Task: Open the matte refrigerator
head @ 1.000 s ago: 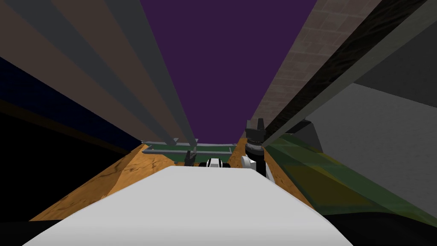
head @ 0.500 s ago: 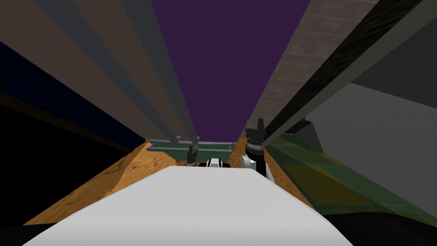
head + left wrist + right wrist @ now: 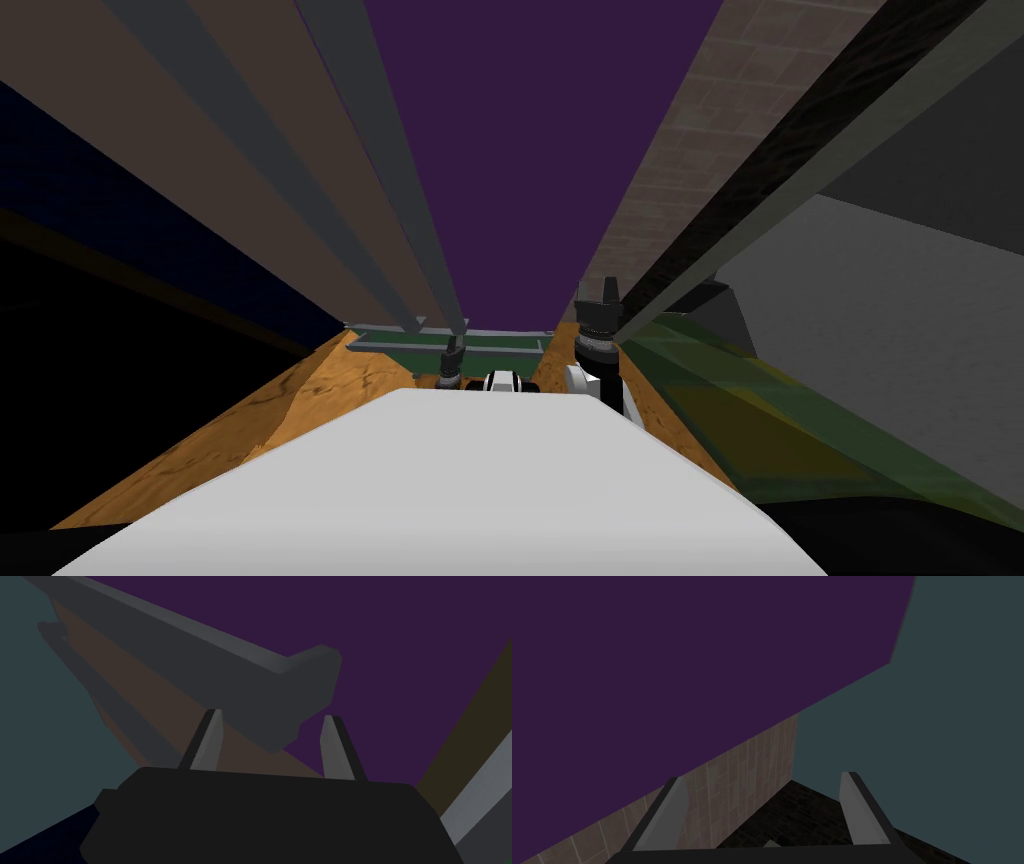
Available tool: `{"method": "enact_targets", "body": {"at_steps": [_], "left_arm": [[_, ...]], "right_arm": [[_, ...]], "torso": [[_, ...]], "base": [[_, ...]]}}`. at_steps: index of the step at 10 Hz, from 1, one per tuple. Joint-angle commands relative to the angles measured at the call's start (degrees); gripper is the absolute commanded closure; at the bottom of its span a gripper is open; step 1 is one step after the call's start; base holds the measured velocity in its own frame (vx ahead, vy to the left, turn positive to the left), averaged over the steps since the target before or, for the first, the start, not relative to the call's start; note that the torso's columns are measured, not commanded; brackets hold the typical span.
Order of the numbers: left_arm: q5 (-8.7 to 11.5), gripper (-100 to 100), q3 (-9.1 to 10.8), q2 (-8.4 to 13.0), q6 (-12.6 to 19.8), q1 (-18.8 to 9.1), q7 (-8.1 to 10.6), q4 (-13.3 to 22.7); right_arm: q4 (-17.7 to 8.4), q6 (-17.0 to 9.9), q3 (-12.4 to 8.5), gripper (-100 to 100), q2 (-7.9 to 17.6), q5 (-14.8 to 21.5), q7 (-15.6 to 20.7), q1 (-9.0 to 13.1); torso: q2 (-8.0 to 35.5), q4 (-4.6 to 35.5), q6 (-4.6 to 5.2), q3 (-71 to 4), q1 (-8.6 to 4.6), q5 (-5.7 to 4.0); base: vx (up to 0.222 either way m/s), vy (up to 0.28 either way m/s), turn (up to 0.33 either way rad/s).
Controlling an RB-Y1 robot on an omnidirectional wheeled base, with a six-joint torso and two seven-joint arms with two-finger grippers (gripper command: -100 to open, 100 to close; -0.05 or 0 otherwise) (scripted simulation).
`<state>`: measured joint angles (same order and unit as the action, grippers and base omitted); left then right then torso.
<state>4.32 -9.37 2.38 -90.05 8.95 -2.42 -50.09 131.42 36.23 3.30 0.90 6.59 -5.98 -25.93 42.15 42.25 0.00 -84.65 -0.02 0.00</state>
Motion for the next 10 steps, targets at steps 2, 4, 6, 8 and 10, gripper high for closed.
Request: {"method": "enact_targets", "body": {"at_steps": [2,4,6,8,10], "left_arm": [[0.0,100,-0.4,0.1,-4.7,1.9,0.18,2.6],[0.0,100,-0.64,0.2,-6.9,3.0,0.26,3.8],[0.1,100,-0.58,0.2,-7.7,2.6,0.26,5.1],[0.1,-100,-0.57,2.0,-3.8,2.6,0.46,5.6],[0.2,-100,-0.59,3.4,-0.8,2.6,0.69,5.9]], "right_arm": [[0.0,0.0,0.0,0,0.0,0.0,0.0,0.0],[0.0,0.0,0.0,0,0.0,0.0,0.0,0.0],[0.0,0.0,0.0,0,0.0,0.0,0.0,0.0],[0.0,0.0,0.0,0,0.0,0.0,0.0,0.0],[0.0,0.0,0.0,0,0.0,0.0,0.0,0.0]], "torso": [[-0.1,0.0,0.05,-0.1,0.0,-0.03],[0.1,0.0,0.01,0.0,0.02,-0.01],[0.2,0.1,0.0,0.1,0.01,0.0],[0.2,0.1,0.01,0.1,0.04,0.01],[0.2,0.0,0.0,0.1,0.04,0.01]], "base": [[0.044,-0.005,-0.019],[0.058,-0.001,-0.016],[0.034,-0.005,-0.006],[0.003,0.0,0.0],[0.0,0.0,0.0]]}}
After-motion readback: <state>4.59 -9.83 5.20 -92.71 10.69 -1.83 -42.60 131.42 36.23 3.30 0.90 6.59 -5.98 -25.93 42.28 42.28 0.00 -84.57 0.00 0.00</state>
